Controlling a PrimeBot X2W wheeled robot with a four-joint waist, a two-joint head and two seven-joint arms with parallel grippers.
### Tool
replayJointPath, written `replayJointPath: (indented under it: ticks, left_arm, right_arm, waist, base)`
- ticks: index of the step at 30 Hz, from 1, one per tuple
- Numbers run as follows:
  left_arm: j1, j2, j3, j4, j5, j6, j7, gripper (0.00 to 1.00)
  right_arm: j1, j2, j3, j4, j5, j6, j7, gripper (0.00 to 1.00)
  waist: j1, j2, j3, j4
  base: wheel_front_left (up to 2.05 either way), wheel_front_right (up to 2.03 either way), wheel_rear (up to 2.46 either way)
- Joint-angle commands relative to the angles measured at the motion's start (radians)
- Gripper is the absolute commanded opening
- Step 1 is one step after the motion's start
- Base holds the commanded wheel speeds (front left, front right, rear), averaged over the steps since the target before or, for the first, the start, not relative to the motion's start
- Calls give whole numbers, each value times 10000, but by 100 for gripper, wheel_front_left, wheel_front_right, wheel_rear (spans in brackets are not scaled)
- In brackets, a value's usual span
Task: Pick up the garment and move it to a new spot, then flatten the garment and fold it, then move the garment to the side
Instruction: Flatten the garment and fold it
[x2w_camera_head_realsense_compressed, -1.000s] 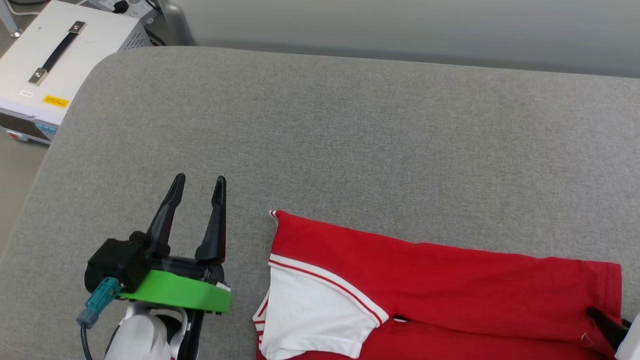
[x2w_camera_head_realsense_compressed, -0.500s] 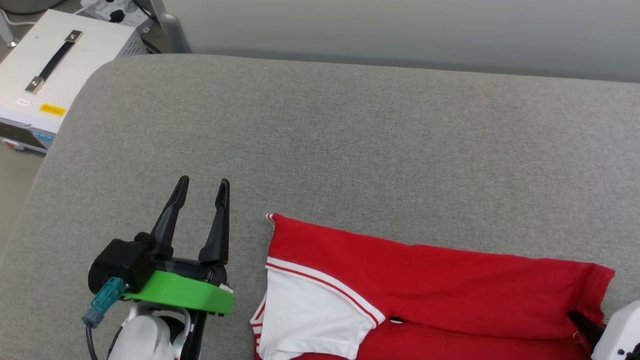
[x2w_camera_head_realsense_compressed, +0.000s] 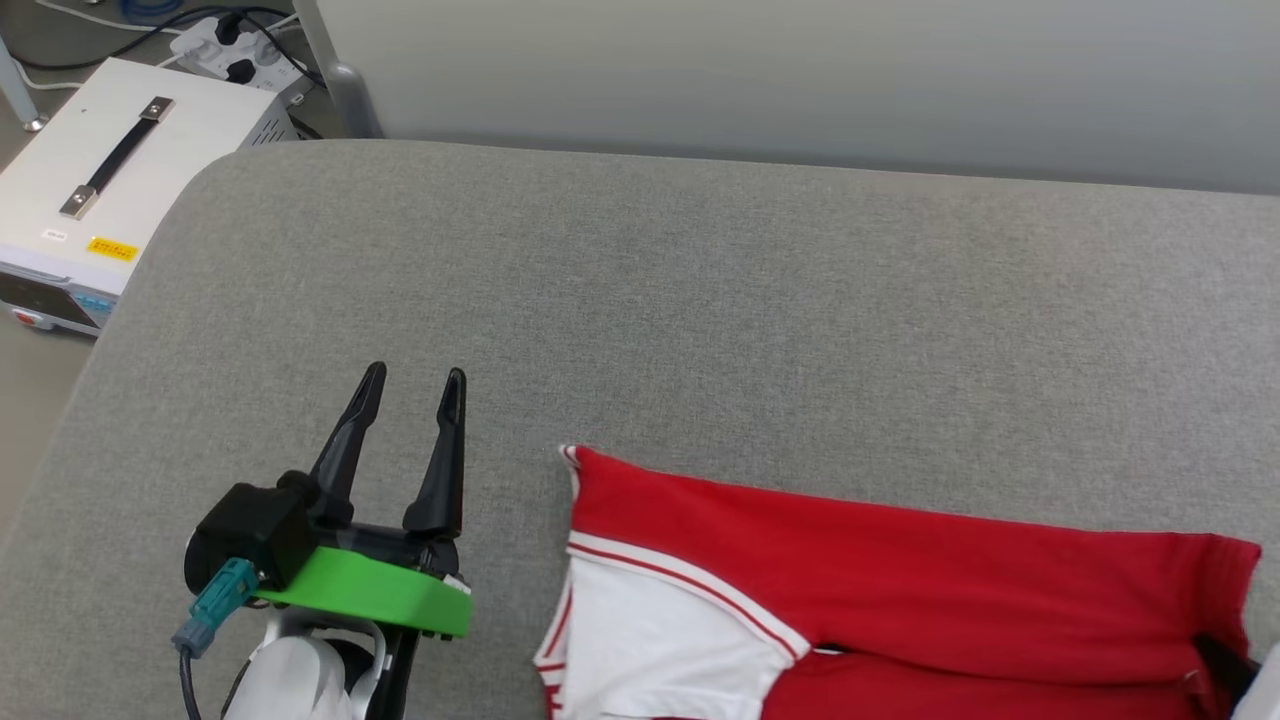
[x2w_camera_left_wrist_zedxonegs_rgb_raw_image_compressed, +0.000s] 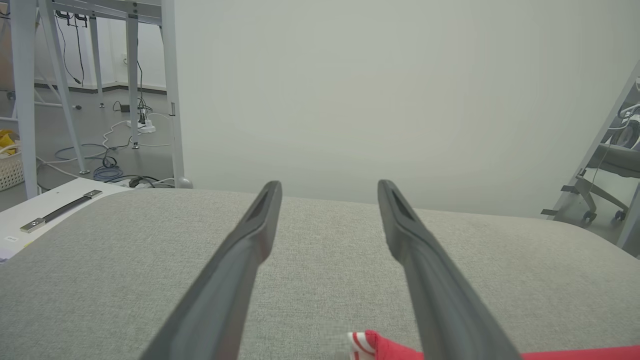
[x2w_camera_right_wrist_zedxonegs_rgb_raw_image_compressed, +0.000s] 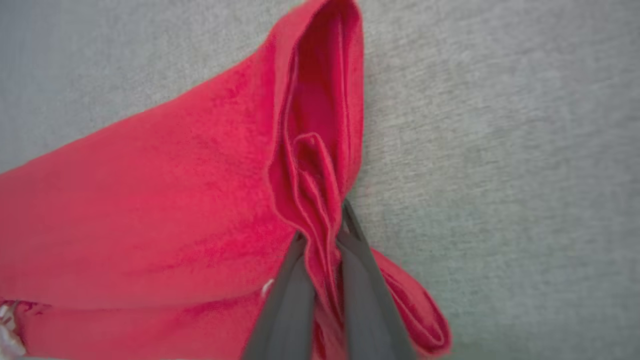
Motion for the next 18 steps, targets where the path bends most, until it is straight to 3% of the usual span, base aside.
replayJointPath:
  ticks: [1, 7, 18]
  left_arm:
    - [141, 2, -21, 14, -61, -30, -59, 100]
    - [169, 19, -70, 36, -89, -30, -59, 100]
    - [442, -103, 63, 144, -139, -30, -59, 100]
  right_arm:
    - [-58, -309, -364, 184, -265, -21, -233, 0]
    - [-347, -584, -1271, 489, -1167, -21, -717, 0]
    - [379, 460, -851, -1504, -1174, -21, 116, 0]
  waist:
    - [0, 0, -55, -37]
    - [0, 0, -170, -64]
    - [0, 0, -638, -132]
  base:
    - [0, 0, 0]
    - [0, 0, 0]
    - [0, 0, 0]
